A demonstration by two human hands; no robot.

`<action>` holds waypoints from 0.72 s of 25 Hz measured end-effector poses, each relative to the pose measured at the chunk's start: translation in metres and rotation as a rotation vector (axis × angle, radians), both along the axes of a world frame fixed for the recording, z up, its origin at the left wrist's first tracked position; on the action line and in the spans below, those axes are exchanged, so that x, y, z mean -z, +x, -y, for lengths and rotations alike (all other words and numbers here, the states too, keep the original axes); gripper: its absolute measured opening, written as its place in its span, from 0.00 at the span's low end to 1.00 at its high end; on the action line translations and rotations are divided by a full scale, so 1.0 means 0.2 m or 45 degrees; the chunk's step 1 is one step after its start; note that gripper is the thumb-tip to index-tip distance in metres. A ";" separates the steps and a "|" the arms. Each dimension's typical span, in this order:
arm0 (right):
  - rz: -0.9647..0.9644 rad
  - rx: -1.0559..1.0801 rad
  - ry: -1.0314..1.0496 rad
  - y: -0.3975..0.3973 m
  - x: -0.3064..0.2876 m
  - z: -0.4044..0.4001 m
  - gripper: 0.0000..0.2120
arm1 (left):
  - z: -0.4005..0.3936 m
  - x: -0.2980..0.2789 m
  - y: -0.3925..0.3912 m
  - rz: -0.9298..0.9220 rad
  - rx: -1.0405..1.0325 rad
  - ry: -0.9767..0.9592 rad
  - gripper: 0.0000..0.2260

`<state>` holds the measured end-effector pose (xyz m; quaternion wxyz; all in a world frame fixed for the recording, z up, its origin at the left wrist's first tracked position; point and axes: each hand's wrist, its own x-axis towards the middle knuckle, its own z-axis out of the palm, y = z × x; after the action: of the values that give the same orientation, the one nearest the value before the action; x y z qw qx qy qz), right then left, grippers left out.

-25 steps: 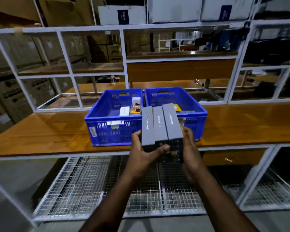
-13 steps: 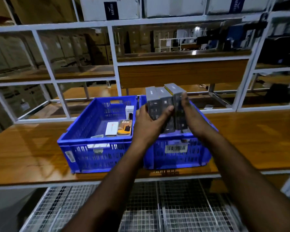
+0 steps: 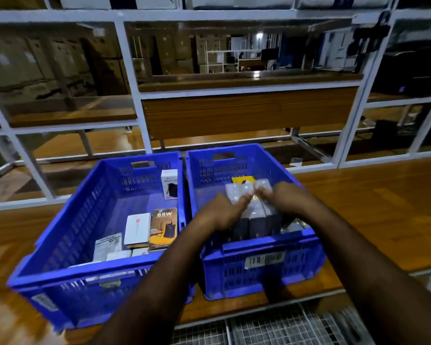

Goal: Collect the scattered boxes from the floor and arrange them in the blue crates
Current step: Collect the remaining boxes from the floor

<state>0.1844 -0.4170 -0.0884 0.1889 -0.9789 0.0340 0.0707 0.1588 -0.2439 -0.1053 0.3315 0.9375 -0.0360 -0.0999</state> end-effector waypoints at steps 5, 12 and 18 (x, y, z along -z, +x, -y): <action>-0.190 -0.090 -0.358 0.05 0.27 0.00 0.19 | 0.06 0.25 0.10 -0.216 0.220 0.489 0.25; -0.119 -0.218 -0.144 0.11 0.34 0.02 0.10 | 0.07 0.28 0.15 -0.205 0.072 0.614 0.20; 0.233 -0.207 0.037 0.03 0.34 0.02 0.12 | 0.12 0.31 0.03 0.346 -0.362 0.429 0.21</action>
<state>0.1898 -0.4207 -0.1568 0.1990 -0.9779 -0.0638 -0.0033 0.1644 -0.2680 -0.1673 0.1733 0.9799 0.0691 0.0698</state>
